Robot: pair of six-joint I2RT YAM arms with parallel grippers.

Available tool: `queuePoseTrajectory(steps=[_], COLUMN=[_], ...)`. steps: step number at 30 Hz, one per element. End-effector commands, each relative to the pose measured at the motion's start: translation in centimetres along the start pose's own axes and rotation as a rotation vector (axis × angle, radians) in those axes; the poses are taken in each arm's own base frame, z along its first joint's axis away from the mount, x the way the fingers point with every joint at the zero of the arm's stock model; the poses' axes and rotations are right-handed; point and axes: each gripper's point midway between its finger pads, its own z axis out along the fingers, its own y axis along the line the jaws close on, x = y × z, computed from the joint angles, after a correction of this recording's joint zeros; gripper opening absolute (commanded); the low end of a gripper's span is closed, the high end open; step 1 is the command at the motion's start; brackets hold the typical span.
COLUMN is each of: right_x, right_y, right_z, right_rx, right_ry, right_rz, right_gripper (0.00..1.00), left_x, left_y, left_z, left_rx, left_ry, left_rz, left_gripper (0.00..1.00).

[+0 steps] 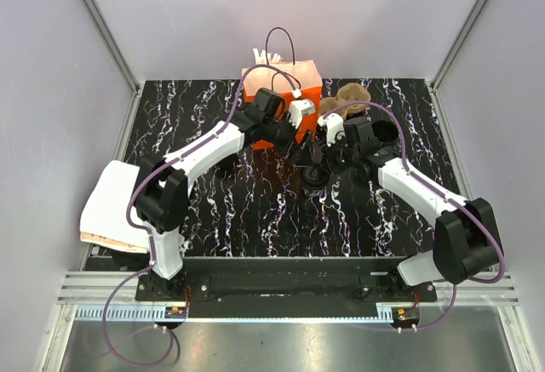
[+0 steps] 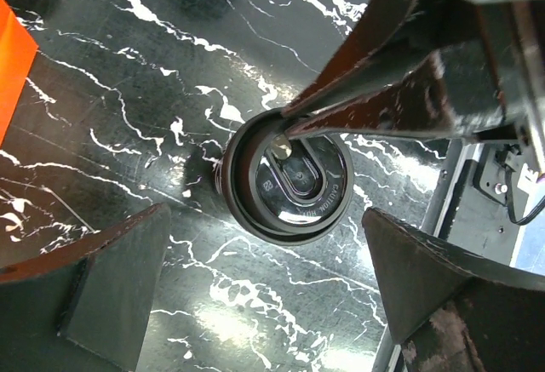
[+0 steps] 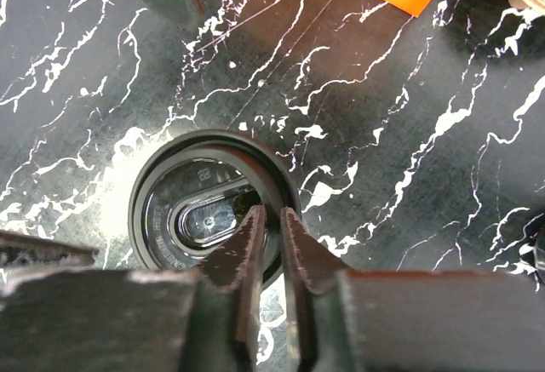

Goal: Pack the takeout coffee

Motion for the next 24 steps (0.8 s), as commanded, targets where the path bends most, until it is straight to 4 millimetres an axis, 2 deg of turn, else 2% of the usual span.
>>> queuePoseTrajectory(steps=[1,2,7,10,12,15,20,24], right_x=[-2.4,-2.6,-4.0,-4.9,-4.9,-3.6,-1.0,0.3], right_y=[0.3,0.3,0.7,1.0,1.4,2.4,3.3,3.4], right_z=[-0.6,-0.7,-2.1,-3.3,-4.2,-4.9,-5.1,-5.1], right_rx=[-0.019,-0.017,-0.022,-0.025,-0.036,-0.084,-0.135,-0.155], right_ry=[-0.051,-0.056,-0.101,-0.119,-0.123,-0.109,-0.067,-0.043], right_rz=[-0.018,-0.021,-0.03,-0.04,-0.052,-0.06,-0.051,-0.074], right_gripper=[0.27,0.34,0.51,0.68,0.78,0.89,0.94,0.93], left_x=[-2.7,-2.8,-2.3,-2.0,-1.9,-1.5,-0.9,-0.5], left_y=[-0.5,-0.6,-0.6,-0.7,-0.7,-0.6,-0.9,-0.9], left_z=[-0.1,-0.1,0.3,0.4,0.5,0.8,1.5,2.1], left_rx=[-0.001,0.0,0.0,-0.004,-0.005,-0.002,0.003,-0.006], left_ry=[-0.071,-0.074,-0.065,-0.063,-0.063,-0.054,-0.04,-0.029], left_rz=[0.049,0.054,0.052,0.058,0.058,0.065,0.077,0.081], left_gripper=[0.99,0.99,0.99,0.99,0.99,0.99,0.99,0.99])
